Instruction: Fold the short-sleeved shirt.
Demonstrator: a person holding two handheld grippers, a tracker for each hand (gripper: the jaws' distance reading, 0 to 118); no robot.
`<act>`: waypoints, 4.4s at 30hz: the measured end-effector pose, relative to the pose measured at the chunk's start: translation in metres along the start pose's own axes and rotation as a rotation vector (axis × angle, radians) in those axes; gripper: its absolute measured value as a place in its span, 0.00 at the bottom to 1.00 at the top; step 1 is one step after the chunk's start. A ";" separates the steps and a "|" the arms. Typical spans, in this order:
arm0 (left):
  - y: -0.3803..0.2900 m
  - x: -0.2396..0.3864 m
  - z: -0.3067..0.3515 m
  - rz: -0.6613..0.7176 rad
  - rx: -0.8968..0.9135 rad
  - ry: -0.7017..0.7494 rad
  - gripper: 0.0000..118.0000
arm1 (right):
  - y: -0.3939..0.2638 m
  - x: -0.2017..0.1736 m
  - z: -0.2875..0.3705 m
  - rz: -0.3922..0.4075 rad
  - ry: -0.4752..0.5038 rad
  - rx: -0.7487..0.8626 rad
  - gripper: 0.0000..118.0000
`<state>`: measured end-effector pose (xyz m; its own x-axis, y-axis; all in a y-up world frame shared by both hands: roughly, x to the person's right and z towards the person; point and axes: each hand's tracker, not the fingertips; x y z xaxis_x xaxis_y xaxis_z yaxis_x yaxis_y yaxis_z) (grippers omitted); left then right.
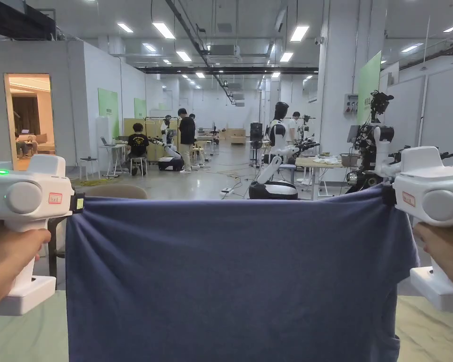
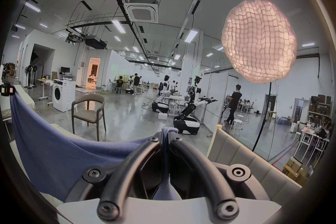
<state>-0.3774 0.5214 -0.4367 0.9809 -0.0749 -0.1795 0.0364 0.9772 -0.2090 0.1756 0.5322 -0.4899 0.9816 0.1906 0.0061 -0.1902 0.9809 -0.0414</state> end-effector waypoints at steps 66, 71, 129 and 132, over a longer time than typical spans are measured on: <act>-0.483 0.004 0.216 -0.004 -0.662 -0.108 0.00 | -0.438 -0.026 0.307 0.060 0.122 -0.784 0.02; -0.510 0.009 0.209 -0.029 -0.745 -0.105 0.00 | -0.472 -0.031 0.306 0.032 0.136 -0.863 0.03; -0.489 -0.005 0.195 0.121 -0.774 -0.020 0.43 | -0.332 -0.153 0.242 -0.133 0.110 -0.125 0.01; -0.499 -0.008 0.194 0.111 -0.835 -0.013 0.54 | -0.337 -0.151 0.242 -0.129 0.111 -0.151 0.01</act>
<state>-0.3667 0.0724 -0.1446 0.9727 0.0201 -0.2312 -0.2087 0.5110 -0.8338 0.0878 0.1820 -0.2350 0.9948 0.0505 -0.0887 -0.0672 0.9783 -0.1962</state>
